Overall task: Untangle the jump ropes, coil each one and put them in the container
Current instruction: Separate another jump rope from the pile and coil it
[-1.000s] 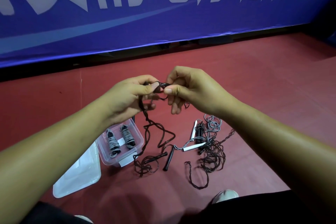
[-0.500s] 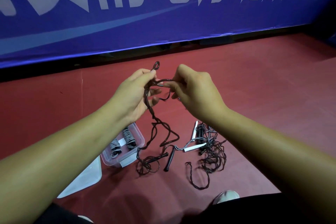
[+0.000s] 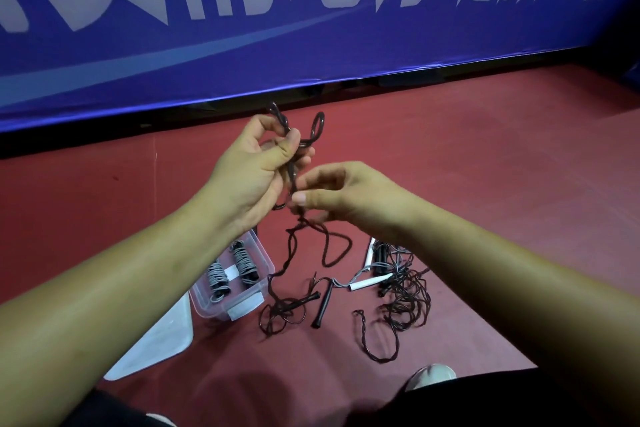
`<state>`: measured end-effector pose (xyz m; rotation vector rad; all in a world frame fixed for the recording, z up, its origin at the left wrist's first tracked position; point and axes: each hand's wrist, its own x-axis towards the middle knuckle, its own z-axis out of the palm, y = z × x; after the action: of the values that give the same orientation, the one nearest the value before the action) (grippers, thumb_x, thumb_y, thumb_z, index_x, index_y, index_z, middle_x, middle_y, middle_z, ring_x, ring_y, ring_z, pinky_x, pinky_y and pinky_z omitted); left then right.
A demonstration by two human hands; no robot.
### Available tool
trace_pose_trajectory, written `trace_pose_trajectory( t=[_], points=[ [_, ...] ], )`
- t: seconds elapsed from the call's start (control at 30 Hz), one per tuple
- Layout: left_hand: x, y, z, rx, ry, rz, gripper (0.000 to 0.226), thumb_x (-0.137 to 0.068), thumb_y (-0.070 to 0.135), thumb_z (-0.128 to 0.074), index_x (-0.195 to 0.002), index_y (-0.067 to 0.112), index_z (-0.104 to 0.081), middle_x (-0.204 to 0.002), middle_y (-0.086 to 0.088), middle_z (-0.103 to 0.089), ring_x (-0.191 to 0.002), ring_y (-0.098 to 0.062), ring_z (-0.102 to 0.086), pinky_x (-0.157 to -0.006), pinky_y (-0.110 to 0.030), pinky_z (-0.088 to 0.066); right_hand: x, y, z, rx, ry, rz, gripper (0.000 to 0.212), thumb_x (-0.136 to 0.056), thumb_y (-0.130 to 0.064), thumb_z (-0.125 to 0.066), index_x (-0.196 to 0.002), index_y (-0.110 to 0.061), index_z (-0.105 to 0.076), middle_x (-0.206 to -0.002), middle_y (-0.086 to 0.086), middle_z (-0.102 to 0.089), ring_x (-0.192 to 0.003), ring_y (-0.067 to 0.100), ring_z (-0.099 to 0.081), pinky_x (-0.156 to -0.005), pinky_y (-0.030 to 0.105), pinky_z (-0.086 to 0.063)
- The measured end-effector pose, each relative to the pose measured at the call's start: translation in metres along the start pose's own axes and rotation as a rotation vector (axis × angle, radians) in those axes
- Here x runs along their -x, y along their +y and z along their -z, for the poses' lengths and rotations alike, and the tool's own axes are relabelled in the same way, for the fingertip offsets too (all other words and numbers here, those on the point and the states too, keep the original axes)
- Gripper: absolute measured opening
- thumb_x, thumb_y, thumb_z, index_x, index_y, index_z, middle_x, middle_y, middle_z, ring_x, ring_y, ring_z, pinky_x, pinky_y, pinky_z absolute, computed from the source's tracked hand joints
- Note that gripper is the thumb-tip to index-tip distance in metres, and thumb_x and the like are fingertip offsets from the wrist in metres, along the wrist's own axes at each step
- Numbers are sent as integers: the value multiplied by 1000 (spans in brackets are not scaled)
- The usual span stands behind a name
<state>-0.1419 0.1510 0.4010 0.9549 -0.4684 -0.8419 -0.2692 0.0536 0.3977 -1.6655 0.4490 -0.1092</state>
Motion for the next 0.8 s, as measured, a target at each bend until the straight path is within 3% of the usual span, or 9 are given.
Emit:
trace_pose_trajectory(
  t=[0.1,0.23,0.27,0.33,0.4,0.5,0.6,0.67,0.8],
  points=[
    [-3,4,3,-51,22,-39,20,-95,1,-53,-83,15,-44,-81,-7,-57,-73,-19,-66,-69,-27,-55,1,-3,0,166,64,80,17,-92,-19,-71,-81,-6,-67,-68,13,-68,-64,20,-59,-69,33,-46],
    [-8,4,11,-97,118,-42,14,-97,12,-56,-87,11,-47,-83,-10,-61,-74,-20,-66,-70,-30,-56,2,-9,4,96,104,150,21,-100,-12,-57,-96,6,-65,-69,11,-67,-64,22,-69,-69,34,-54],
    [-7,5,12,-130,62,-11,16,-94,21,-61,-95,9,-50,-88,-11,-64,-79,-23,-67,-75,-33,-57,2,-10,5,68,122,156,22,-102,-11,-53,-100,7,-64,-70,12,-67,-64,24,-70,-67,32,-54],
    [-3,2,16,-277,-153,120,51,-82,39,-71,-116,8,-51,-97,-10,-69,-92,-26,-68,-89,-38,-55,1,-13,9,-18,165,162,23,-105,-11,-47,-101,6,-63,-72,14,-67,-63,24,-69,-62,27,-55],
    [3,-7,20,-590,-373,221,63,-75,40,-79,-127,21,-50,-100,-2,-73,-100,-18,-68,-98,-36,-51,0,-16,15,-165,231,142,25,-106,-12,-44,-99,4,-61,-72,16,-66,-60,23,-67,-61,28,-57],
    [8,-23,20,-917,-562,181,52,-80,37,-80,-124,23,-55,-87,3,-66,-83,-14,-59,-84,-34,-47,-1,-18,26,-390,336,94,26,-107,-14,-42,-97,4,-58,-73,17,-64,-63,26,-70,-64,32,-61],
    [5,-24,15,-988,-508,52,24,-91,29,-69,-109,14,-69,-79,0,-59,-73,-12,-53,-71,-29,-45,-2,-19,32,-546,397,43,26,-106,-15,-45,-95,6,-56,-78,21,-62,-68,30,-70,-66,33,-62],
    [2,-21,15,-907,-401,25,21,-97,19,-60,-103,1,-69,-70,0,-61,-68,-15,-56,-64,-26,-47,-4,-17,37,-485,344,-6,25,-104,-23,-51,-98,1,-57,-83,23,-61,-70,29,-66,-68,32,-60],
    [7,-20,13,-687,-298,122,23,-101,10,-49,-99,-3,-66,-67,-4,-61,-62,-14,-59,-56,-22,-49,1,-8,40,-146,-15,-86,31,-91,-29,-68,-105,-3,-61,-80,15,-59,-70,23,-51,-70,28,-41]
  ],
)
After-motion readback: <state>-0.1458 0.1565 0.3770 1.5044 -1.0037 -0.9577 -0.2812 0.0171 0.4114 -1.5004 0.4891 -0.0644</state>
